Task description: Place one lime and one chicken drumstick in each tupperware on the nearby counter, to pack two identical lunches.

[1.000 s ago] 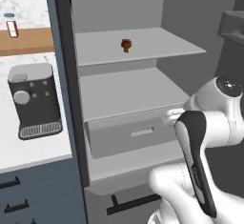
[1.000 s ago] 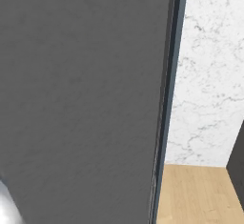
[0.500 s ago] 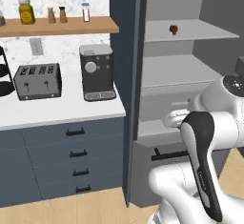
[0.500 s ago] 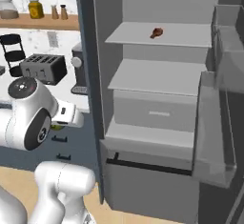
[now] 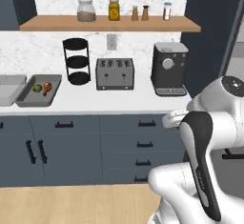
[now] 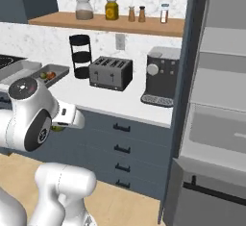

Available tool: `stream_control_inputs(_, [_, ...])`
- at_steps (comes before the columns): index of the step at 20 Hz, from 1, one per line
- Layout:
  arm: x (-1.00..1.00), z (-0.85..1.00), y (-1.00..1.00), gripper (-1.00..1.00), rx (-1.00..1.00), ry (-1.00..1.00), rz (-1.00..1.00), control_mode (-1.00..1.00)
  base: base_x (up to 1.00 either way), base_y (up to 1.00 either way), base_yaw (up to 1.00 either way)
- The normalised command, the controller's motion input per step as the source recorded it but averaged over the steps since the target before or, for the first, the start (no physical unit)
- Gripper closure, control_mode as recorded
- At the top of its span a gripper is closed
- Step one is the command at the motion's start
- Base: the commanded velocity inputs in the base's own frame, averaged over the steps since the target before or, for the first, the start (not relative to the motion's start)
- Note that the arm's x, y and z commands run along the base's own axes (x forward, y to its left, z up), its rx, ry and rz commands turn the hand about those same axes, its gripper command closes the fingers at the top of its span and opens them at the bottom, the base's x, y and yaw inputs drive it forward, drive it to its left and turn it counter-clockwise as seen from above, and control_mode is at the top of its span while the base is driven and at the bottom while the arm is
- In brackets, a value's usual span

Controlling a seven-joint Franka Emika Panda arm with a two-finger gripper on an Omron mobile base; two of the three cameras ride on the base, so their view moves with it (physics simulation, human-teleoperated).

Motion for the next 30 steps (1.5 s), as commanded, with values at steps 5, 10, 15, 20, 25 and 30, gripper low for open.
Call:
stream_control_inputs(5, [0.0, 0.0, 0.0, 1.0, 0.0, 0.0, 0.0, 1.0, 0.55, 1.0, 0.18])
stream_control_inputs(10, [0.0, 0.0, 0.0, 1.0, 0.0, 0.0, 0.0, 1.0, 0.94, 1.0, 0.06])
stream_control_inputs(15, [0.0, 0.0, 0.0, 1.0, 0.0, 0.0, 0.0, 1.0, 1.0, 1.0, -0.06])
stream_control_inputs(20, [0.0, 0.0, 0.0, 1.0, 0.0, 0.0, 0.0, 1.0, 0.93, 1.0, -0.13])
stream_control_inputs(25, [0.0, 0.0, 0.0, 1.0, 0.0, 0.0, 0.0, 1.0, 0.69, 1.0, -0.16])
stream_control_inputs(30, [0.0, 0.0, 0.0, 1.0, 0.0, 0.0, 0.0, 1.0, 0.63, 0.96, -0.19])
